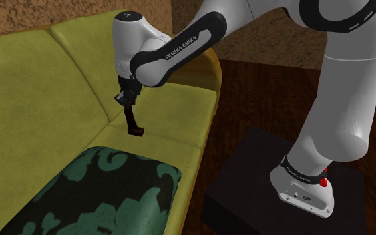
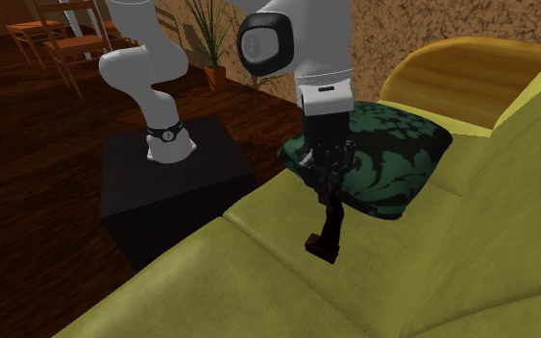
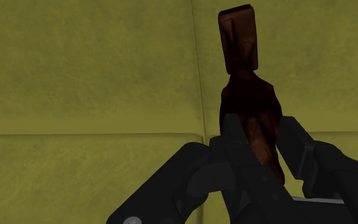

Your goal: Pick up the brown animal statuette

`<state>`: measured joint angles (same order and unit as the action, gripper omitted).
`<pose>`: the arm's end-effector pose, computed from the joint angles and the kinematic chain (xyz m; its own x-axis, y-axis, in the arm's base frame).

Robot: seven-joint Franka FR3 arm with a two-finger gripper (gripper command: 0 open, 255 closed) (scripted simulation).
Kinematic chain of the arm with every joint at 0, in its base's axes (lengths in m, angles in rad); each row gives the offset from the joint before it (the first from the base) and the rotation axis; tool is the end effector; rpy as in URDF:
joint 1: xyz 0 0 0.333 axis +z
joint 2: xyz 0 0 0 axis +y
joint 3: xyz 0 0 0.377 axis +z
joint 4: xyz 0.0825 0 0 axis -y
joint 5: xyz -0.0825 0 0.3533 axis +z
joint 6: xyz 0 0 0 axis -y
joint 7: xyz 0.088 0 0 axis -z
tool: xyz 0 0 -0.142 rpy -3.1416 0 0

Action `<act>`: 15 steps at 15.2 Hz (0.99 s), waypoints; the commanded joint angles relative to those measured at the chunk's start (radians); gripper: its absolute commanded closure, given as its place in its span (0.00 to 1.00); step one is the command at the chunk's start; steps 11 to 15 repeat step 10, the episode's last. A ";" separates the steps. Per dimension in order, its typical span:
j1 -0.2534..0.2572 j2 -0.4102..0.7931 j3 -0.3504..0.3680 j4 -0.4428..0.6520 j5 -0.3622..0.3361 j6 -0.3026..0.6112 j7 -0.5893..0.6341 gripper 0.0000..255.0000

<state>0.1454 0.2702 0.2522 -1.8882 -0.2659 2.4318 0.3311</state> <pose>0.5999 0.2308 0.4394 0.9264 0.2220 0.3041 0.2141 -0.9750 0.0595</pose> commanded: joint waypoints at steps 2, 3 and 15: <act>-0.001 -0.017 0.005 0.017 0.012 -0.034 -0.010 1.00; -0.002 -0.023 0.006 0.024 0.017 -0.045 -0.014 1.00; -0.005 -0.048 0.013 0.061 0.036 -0.105 -0.032 1.00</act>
